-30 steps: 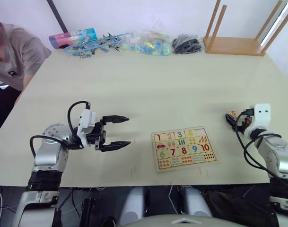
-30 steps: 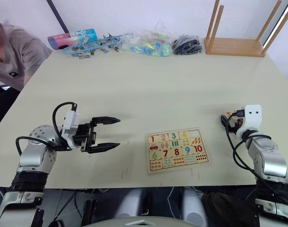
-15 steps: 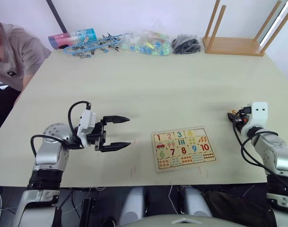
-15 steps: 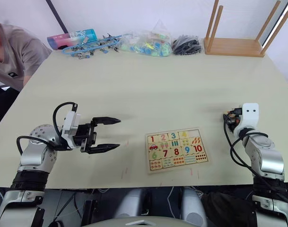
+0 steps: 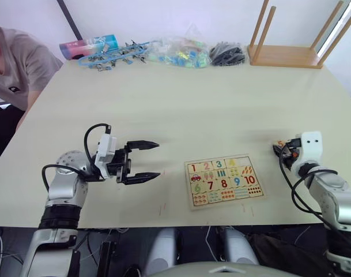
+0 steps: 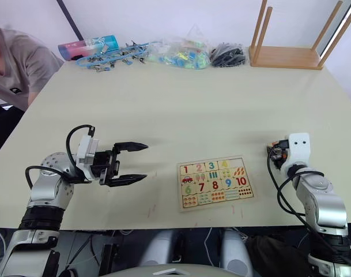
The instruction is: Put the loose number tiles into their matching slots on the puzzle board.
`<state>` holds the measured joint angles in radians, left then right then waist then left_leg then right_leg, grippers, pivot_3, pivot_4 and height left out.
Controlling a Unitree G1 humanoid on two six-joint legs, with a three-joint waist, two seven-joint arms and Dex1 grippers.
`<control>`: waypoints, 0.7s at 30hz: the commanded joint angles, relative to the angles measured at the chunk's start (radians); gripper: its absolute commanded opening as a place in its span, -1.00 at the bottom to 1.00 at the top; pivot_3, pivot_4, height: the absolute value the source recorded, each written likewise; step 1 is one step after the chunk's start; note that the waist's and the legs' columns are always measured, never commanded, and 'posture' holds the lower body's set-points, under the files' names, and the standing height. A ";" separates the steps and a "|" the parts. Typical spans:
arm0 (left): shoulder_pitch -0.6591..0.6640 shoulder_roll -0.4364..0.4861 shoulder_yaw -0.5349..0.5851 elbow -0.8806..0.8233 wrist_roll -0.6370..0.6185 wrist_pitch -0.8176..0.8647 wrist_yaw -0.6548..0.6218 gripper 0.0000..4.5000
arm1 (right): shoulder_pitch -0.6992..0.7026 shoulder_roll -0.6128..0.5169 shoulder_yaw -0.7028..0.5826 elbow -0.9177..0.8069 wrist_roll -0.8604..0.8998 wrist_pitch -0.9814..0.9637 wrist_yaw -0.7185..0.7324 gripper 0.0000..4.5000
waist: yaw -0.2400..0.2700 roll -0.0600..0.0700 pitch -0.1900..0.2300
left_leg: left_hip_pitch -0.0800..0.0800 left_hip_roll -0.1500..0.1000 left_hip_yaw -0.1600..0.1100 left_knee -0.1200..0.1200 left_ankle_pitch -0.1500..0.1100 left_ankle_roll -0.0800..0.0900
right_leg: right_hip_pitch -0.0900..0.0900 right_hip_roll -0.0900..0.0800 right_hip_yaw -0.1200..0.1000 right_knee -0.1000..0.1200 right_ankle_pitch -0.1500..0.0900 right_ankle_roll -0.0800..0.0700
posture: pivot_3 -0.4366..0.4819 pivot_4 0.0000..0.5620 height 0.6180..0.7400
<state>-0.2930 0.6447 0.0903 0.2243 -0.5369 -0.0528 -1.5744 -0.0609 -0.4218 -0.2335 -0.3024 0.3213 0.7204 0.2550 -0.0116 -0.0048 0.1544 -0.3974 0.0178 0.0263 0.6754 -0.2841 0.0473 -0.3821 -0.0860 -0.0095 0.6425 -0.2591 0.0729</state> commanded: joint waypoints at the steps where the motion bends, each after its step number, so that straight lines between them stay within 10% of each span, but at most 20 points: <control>1: 0.008 0.022 0.013 -0.050 -0.027 0.004 -0.033 1.00 | 0.067 0.017 -0.020 -0.148 0.029 0.044 -0.016 -0.33 | 0.000 0.000 0.000 | 0.000 0.000 0.000 0.000 0.000 0.000 | 0.000 0.000 0.000 0.000 0.000 0.000 | -0.05 -0.47 1.00; 18: -0.003 0.050 -0.020 -0.023 -0.037 -0.031 -0.040 1.00 | 0.346 0.204 0.039 -0.409 0.017 0.076 -0.144 -0.33 | 0.000 0.000 0.000 | 0.000 0.001 -0.001 0.000 0.001 -0.001 | 0.000 0.001 0.000 0.000 0.000 0.000 | -0.05 -0.47 1.00; 21: -0.002 0.054 -0.024 -0.019 -0.039 -0.036 -0.040 1.00 | 0.355 0.191 0.027 -0.383 -0.001 0.038 -0.133 0.33 | 0.000 0.000 0.000 | 0.000 0.001 -0.001 0.000 0.001 -0.001 | 0.000 0.001 0.000 0.000 0.000 0.000 | -0.05 -0.47 1.00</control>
<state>-0.2865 0.6822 0.0669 0.2101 -0.5535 -0.0741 -1.5811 0.2813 -0.2219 -0.1865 -0.6880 0.3354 0.7849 0.1241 -0.0114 -0.0052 0.1542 -0.3972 0.0184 0.0256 0.6756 -0.2835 0.0463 -0.3821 -0.0851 -0.0095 0.6427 -0.2593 0.0729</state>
